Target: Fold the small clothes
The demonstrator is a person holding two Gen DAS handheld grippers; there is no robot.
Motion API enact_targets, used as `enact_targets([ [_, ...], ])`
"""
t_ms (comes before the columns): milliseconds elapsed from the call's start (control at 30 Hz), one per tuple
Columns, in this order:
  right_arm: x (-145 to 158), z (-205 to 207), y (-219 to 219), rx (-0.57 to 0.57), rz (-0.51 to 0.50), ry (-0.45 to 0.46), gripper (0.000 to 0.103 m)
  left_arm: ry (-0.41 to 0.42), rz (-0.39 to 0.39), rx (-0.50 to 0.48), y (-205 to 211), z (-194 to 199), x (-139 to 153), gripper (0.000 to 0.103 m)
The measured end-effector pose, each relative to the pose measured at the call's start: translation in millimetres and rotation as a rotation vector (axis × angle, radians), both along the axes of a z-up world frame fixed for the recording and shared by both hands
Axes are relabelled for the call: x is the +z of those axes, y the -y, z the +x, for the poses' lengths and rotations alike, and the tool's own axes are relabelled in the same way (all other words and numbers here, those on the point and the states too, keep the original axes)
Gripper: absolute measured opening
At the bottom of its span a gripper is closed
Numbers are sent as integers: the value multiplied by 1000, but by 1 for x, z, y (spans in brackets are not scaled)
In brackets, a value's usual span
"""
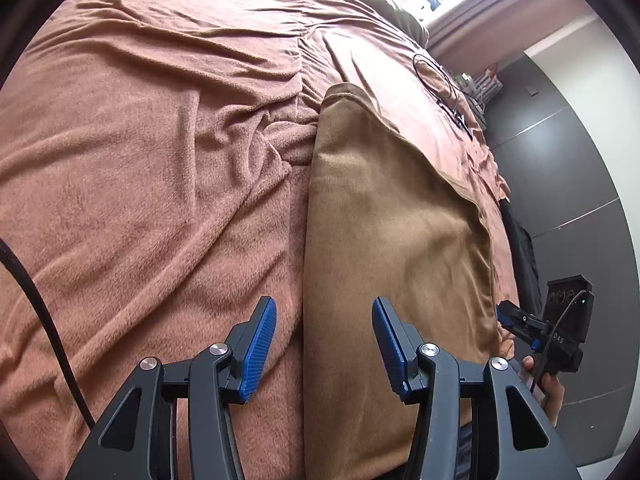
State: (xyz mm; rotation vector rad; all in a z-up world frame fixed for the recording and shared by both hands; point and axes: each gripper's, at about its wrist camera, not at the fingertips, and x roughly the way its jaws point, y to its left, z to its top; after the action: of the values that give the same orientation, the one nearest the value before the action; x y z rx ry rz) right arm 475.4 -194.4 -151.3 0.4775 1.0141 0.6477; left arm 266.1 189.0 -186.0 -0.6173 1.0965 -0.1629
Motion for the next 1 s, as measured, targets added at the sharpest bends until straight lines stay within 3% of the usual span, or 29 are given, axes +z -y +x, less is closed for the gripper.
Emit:
enact_targets([
  [667, -39, 115, -25, 42, 132, -87, 48, -34, -4, 19, -8, 113, -20, 51],
  [867, -43, 139, -33, 85, 133, -91, 48, -43, -19, 12, -14, 143, -22, 33],
  [1000, -46, 151, -36, 106, 149, -91, 43, -44, -34, -1, -15, 155, -27, 32],
])
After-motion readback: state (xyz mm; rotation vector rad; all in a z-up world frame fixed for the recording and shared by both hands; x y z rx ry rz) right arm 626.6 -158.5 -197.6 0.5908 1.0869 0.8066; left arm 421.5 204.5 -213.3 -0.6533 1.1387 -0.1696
